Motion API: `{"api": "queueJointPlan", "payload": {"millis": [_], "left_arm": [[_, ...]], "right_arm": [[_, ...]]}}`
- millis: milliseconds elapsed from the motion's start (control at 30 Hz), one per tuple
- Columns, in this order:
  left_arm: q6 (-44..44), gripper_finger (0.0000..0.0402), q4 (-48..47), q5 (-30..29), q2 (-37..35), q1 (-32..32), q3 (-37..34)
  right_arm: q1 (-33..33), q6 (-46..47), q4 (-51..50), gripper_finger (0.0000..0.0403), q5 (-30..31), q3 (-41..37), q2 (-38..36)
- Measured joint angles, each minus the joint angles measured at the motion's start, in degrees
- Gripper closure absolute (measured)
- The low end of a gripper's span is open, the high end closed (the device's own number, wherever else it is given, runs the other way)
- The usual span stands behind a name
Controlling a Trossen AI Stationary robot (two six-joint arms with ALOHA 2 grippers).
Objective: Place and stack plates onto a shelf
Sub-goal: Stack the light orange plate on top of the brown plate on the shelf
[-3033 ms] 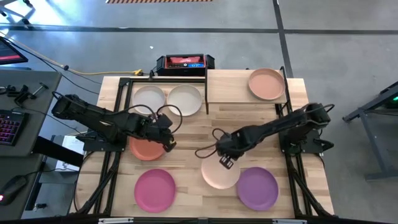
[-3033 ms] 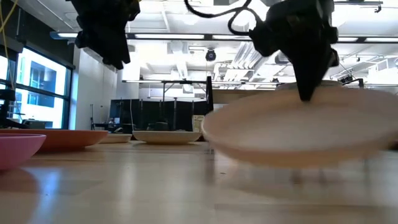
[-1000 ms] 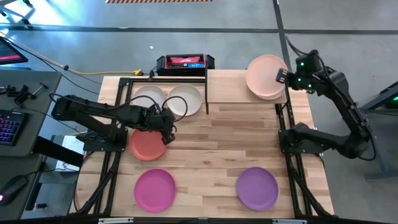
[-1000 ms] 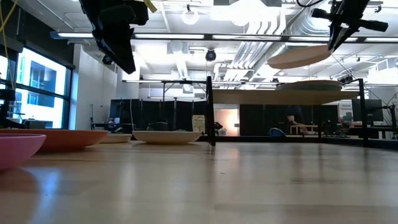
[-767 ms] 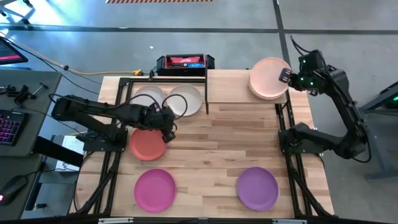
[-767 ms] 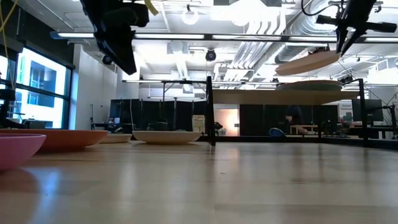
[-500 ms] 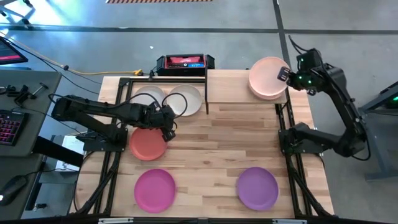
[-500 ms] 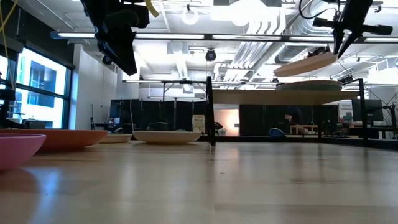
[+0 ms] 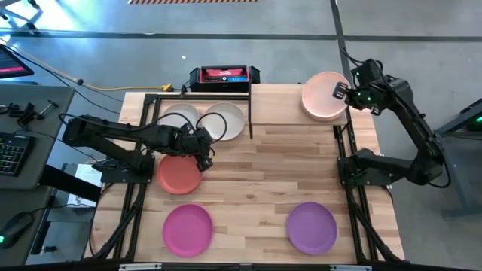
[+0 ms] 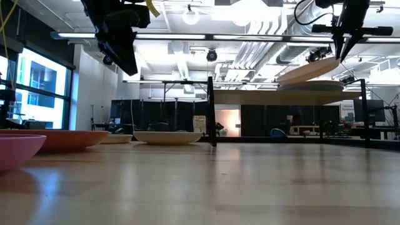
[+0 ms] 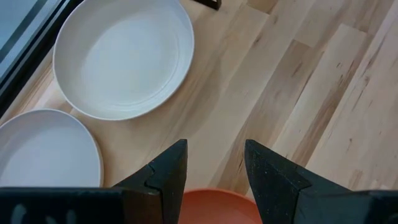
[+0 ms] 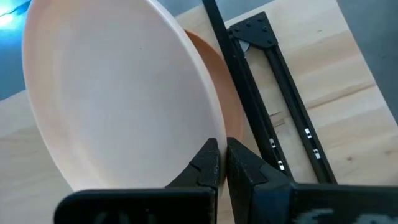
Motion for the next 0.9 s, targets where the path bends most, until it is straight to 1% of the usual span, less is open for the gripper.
{"api": "queueJointPlan", "payload": {"millis": [133,600,900], "left_arm": [[0.0,0.0252,0.0,0.0,0.0,0.0,0.0],[0.0,0.0252,0.0,0.0,0.0,0.0,0.0],[0.0,0.0252,0.0,0.0,0.0,0.0,0.0]], "right_arm": [[1.1,1.3,0.6,0.0403,1.5,0.0,0.7],[1.1,1.1,0.6,0.0403,1.5,0.0,4.4],[1.1,-1.5,0.4,0.0402,1.5,0.0,5.5]]}}
